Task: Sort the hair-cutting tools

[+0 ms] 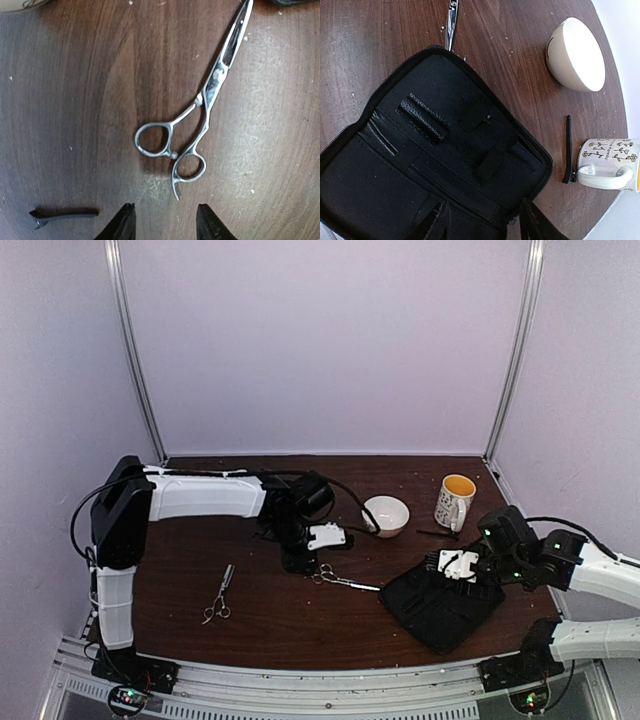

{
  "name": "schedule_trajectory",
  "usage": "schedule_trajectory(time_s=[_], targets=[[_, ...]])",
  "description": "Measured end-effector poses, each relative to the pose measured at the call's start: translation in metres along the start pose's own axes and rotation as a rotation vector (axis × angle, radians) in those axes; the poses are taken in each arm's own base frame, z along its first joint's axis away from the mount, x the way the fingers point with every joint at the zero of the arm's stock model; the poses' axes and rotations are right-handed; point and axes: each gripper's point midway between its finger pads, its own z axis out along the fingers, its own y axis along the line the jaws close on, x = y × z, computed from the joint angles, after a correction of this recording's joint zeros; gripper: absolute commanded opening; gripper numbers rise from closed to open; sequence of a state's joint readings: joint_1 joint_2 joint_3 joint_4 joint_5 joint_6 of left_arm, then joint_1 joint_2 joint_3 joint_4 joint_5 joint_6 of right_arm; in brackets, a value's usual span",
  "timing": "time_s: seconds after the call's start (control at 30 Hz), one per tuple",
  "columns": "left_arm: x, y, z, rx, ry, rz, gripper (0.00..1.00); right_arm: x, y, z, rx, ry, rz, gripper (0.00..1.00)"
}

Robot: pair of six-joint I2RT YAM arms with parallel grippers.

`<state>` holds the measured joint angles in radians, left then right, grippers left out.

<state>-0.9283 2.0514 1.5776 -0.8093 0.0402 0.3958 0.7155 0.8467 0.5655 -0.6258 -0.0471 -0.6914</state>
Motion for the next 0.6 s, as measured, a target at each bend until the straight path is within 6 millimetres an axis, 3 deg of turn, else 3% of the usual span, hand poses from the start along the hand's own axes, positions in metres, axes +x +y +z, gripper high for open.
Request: schedule_trajectory(time_s=[0.4,0.6], targets=[[-0.012,-0.004,0.017,0.040,-0.046,0.075,0.32,0.002,0.001,0.003,0.000,0.021,-0.013,0.48],[-0.016,-0.012,0.016,0.073,-0.065,0.092,0.24,0.001,0.002,0.003,0.001,0.022,-0.017,0.48]])
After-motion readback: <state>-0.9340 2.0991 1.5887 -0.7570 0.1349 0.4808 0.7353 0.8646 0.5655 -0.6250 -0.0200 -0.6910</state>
